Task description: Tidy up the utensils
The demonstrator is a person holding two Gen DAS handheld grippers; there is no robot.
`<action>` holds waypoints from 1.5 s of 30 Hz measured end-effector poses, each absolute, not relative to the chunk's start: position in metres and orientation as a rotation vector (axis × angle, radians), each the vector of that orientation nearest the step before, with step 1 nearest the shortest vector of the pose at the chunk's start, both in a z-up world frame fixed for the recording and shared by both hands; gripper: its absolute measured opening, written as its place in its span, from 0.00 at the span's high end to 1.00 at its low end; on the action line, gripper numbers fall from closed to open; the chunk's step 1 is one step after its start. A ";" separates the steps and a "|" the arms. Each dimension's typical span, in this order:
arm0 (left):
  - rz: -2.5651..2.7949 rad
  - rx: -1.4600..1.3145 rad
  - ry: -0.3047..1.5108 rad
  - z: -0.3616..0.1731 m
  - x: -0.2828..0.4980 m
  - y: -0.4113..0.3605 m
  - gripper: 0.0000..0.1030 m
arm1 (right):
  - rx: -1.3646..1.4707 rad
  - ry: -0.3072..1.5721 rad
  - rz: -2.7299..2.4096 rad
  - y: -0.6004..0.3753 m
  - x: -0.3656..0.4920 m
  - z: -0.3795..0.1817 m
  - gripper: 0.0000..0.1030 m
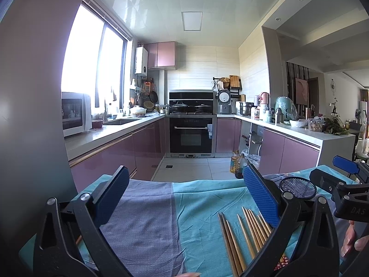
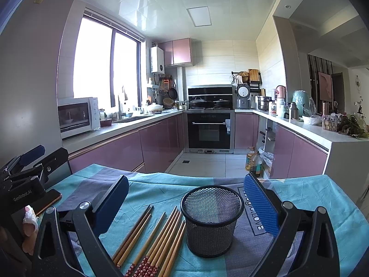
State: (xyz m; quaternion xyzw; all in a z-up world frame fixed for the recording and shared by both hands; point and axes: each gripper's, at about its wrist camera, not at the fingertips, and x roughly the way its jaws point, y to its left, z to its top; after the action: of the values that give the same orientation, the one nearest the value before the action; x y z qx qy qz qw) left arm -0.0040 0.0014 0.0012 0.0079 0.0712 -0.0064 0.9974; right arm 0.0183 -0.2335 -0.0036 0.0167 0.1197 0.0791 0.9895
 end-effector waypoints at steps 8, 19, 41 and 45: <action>-0.013 0.015 0.143 0.001 -0.004 0.001 0.05 | 0.036 0.239 0.166 -0.234 0.018 -0.005 0.06; -0.013 0.016 0.142 0.001 -0.004 0.001 0.05 | 0.037 0.239 0.166 -0.234 0.018 -0.005 0.06; -0.018 0.020 0.146 -0.001 -0.003 0.000 0.05 | 0.040 0.248 0.178 -0.227 0.019 -0.005 0.06; -0.020 0.021 0.148 -0.002 -0.003 0.000 0.05 | 0.047 0.248 0.182 -0.229 0.019 -0.003 0.06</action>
State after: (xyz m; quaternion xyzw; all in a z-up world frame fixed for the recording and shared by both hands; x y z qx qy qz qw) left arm -0.0029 -0.0003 -0.0022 0.0103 0.0740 -0.0102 0.9972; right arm 0.0187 -0.2285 -0.0034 0.0233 0.1234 0.0904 0.9880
